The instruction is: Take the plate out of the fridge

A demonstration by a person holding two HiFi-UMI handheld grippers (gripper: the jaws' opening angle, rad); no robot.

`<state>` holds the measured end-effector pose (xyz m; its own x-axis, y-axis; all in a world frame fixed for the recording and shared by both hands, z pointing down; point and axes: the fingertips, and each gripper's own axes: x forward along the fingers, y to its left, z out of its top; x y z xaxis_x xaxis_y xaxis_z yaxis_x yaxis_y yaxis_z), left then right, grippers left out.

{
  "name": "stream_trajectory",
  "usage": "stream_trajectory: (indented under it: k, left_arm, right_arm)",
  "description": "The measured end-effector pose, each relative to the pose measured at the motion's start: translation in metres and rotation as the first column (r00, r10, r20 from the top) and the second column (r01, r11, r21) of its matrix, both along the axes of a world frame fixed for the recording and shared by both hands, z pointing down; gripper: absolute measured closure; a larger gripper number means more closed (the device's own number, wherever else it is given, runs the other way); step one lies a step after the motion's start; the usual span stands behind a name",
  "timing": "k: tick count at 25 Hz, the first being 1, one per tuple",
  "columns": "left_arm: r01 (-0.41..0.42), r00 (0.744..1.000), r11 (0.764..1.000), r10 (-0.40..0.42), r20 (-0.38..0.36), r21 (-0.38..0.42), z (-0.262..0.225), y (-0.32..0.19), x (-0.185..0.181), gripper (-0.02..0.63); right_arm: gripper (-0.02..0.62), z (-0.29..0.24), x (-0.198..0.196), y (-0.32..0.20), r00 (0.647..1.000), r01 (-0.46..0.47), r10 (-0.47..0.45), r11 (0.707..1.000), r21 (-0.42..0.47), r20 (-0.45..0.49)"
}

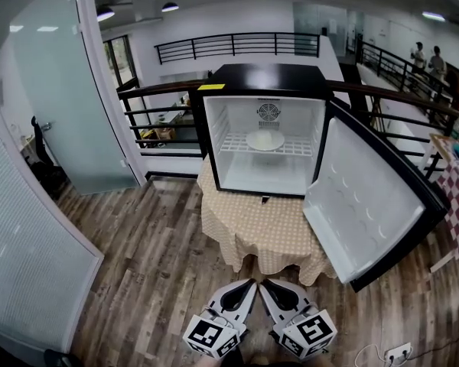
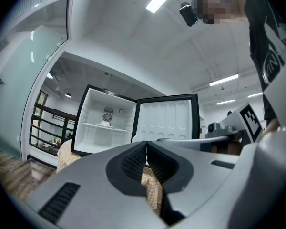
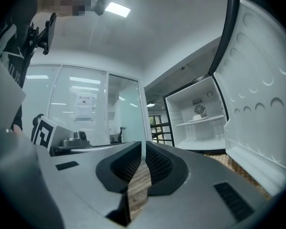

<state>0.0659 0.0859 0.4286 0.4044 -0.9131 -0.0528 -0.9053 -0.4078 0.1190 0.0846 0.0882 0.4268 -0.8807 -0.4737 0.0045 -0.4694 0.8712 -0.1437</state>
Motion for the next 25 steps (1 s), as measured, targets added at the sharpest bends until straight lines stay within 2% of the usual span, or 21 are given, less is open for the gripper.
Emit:
stream_trajectory:
  k: [6, 11, 25]
  left_arm:
    - [-0.029, 1.000, 1.000, 0.029, 0.001, 0.010, -0.005, -0.042, -0.014, 0.597]
    - [-0.054, 0.998, 0.999, 0.054, -0.029, 0.008, -0.005, -0.083, -0.032, 0.598]
    - [-0.147, 0.988, 0.989, 0.146, -0.056, -0.013, -0.001, -0.175, -0.072, 0.597]
  right_arm:
    - [0.546, -0.001, -0.009, -0.044, 0.996, -0.086, 0.086, 0.996, -0.002, -0.002]
    - [0.546, -0.004, -0.023, -0.082, 0.992, -0.126, 0.126, 0.992, 0.004, -0.020]
    - [0.546, 0.007, -0.066, -0.169, 0.975, -0.218, 0.216, 0.975, -0.050, -0.043]
